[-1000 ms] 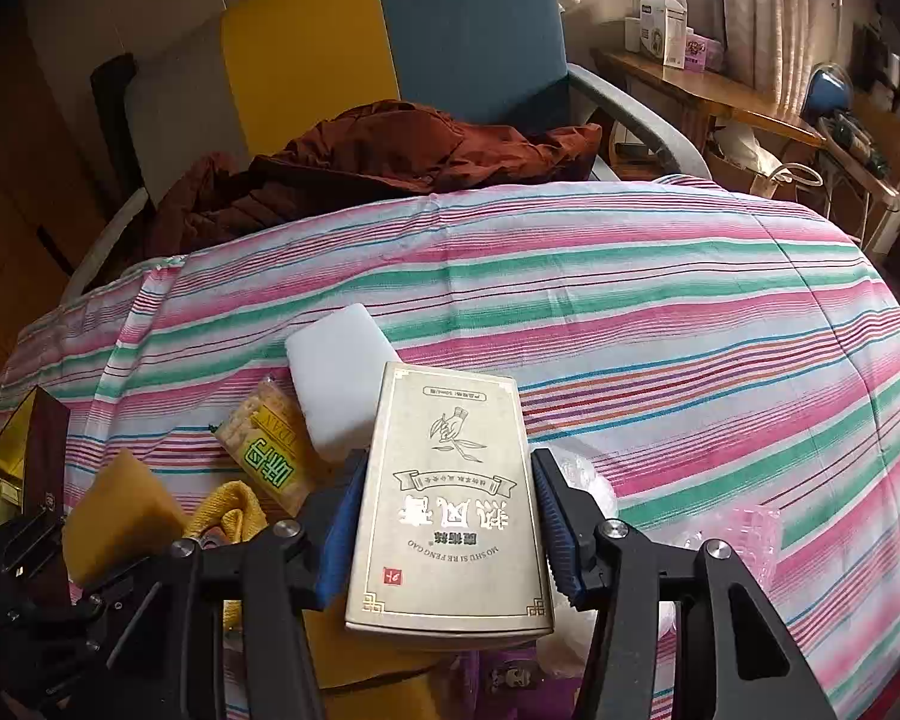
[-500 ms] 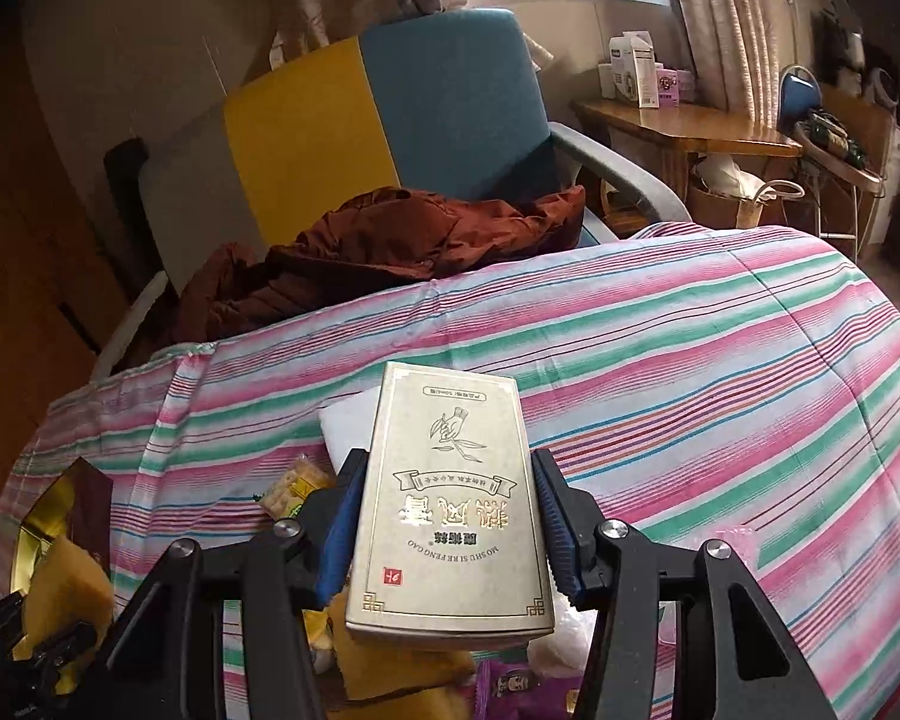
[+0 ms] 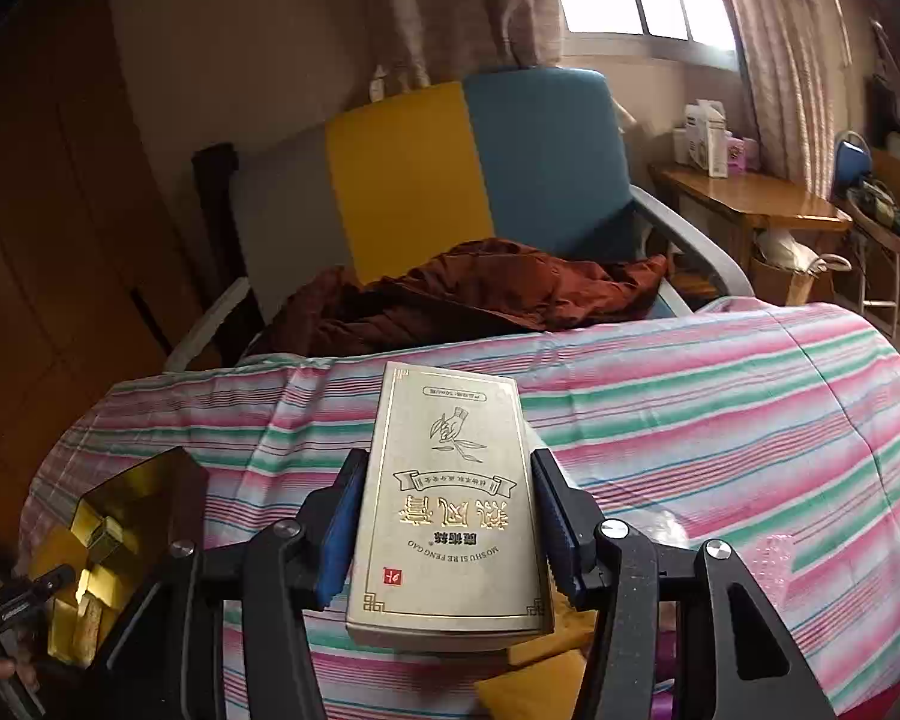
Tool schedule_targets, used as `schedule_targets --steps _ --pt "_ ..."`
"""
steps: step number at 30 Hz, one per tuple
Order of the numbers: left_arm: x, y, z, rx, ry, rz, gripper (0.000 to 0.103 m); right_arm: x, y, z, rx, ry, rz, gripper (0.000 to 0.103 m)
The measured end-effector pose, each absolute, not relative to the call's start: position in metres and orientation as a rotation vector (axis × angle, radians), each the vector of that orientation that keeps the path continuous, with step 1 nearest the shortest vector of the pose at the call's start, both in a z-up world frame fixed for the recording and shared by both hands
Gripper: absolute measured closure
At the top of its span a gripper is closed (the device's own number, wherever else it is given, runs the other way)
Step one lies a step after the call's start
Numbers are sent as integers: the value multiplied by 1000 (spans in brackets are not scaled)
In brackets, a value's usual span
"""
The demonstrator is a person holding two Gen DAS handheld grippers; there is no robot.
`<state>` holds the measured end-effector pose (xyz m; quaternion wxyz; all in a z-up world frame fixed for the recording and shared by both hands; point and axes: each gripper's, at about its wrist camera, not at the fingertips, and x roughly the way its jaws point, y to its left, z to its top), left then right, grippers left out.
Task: Organize objects
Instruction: 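Carry the sponge and cream box into the gold tray and open both tools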
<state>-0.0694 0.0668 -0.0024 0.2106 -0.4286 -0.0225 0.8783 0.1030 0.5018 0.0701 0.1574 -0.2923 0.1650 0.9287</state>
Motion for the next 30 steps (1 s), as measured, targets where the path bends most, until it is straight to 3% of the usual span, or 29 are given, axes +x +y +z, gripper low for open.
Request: schedule_targets --steps 8,19,30 --pt "-74 17 4 -1185 -188 2486 54 65 395 73 -942 426 2883 50" --pt "-109 27 -20 -1304 -90 2417 54 5 265 24 -1340 334 3009 50" --pt "-155 75 -16 -1248 -66 2374 51 -58 240 16 -1339 219 2939 50"
